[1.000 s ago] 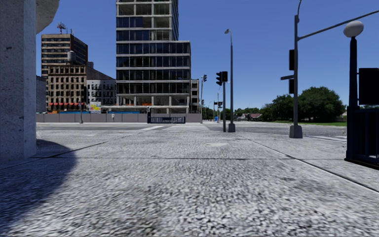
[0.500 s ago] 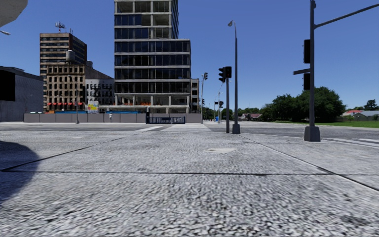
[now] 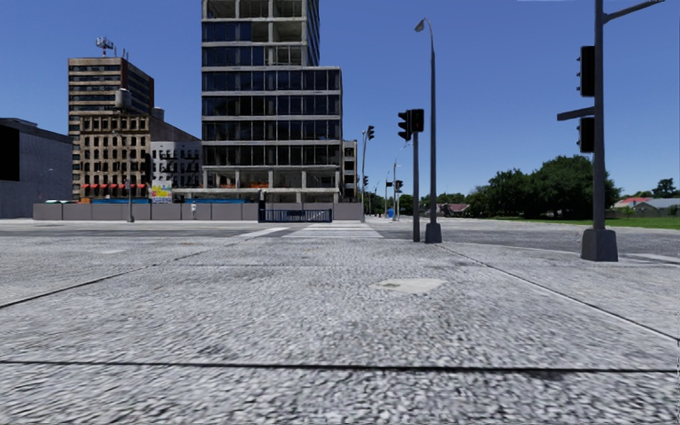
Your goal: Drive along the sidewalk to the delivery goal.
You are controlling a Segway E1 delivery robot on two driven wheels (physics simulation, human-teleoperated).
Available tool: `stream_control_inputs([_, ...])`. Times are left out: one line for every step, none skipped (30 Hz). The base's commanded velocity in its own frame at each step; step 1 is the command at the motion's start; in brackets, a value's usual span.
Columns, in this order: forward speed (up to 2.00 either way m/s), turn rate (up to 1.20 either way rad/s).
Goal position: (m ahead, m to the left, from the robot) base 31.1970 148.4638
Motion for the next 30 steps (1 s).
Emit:
stream_control_inputs([2.00, 0.00])
stream_control_inputs([2.00, 0.00])
stream_control_inputs([2.00, 0.00])
stream_control_inputs([2.00, 0.00])
stream_control_inputs([2.00, 0.00])
stream_control_inputs([2.00, 0.00])
stream_control_inputs([2.00, 0.00])
stream_control_inputs([2.00, 0.00])
stream_control_inputs([2.00, 0.00])
stream_control_inputs([2.00, 0.00])
stream_control_inputs([2.00, 0.00])
stream_control_inputs([2.00, 0.00])
stream_control_inputs([2.00, 0.00])
stream_control_inputs([2.00, 0.00])
stream_control_inputs([2.00, 0.00])
stream_control_inputs([2.00, 0.00])
stream_control_inputs([2.00, 0.00])
stream_control_inputs([2.00, 0.00])
stream_control_inputs([2.00, 0.00])
stream_control_inputs([2.00, 0.00])
stream_control_inputs([2.00, 0.00])
stream_control_inputs([2.00, 0.00])
stream_control_inputs([2.00, 0.00])
stream_control_inputs([2.00, 0.00])
stream_control_inputs([1.99, 0.00])
stream_control_inputs([1.98, 0.00])
stream_control_inputs([1.98, 0.00])
stream_control_inputs([1.98, 0.00])
stream_control_inputs([1.98, 0.00])
stream_control_inputs([1.97, 0.00])
